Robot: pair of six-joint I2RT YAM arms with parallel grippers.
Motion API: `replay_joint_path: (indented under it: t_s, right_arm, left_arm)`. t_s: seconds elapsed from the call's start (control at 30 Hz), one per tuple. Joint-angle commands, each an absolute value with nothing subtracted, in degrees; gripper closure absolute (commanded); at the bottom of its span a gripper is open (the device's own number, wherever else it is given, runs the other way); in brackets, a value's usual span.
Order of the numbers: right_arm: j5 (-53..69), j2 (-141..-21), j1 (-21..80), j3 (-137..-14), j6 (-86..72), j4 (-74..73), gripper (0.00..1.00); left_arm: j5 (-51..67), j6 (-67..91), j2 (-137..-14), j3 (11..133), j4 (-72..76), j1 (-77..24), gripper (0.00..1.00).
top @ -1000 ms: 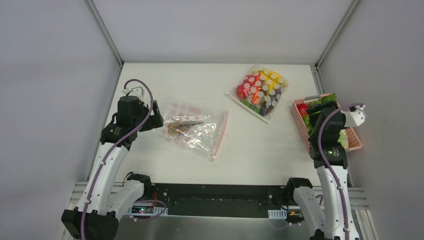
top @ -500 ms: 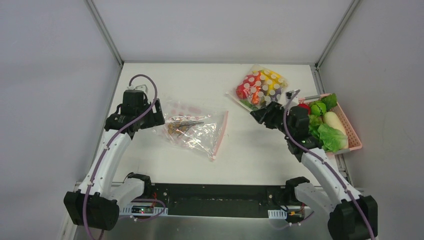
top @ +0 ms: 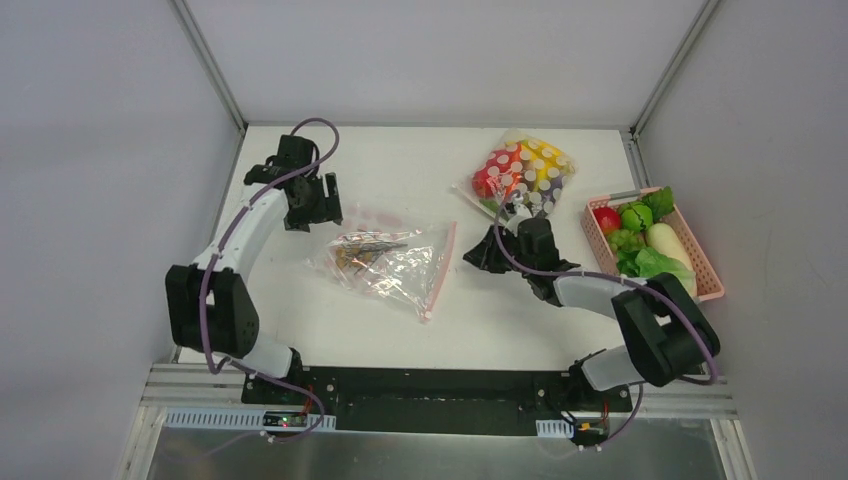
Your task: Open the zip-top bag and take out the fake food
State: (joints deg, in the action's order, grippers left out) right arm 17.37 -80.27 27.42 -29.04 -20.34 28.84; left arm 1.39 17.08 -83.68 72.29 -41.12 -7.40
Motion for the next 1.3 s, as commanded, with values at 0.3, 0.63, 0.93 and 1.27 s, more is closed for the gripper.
replay_joint_path:
  t_s: [0.3,0.63,0.93,1.27]
  right_arm:
    - [19.18,-95.15,35.06,-38.38,-19.29,40.75,0.76]
    - [22.42,-100.90,40.42,-44.98,-18.22,45.17,0.71]
    - [17.63,-109.65,42.02,-50.16,-15.29,52.08,0.56]
    - [7.03,-116.19,42.45,-53.07,-15.21,59.29,0.41]
  left_arm:
    - [-0.78,14.17,-100.92,78.58,-44.64,-6.86,0.39]
    - [3.16,13.80,-105.37,79.37,-45.51,-6.94,0.45]
    - [6.16,12.84,-106.76,79.97,-46.04,-7.97,0.50]
    - [6.58,11.40,-108.34,80.94,-47.49,-9.80,0.54]
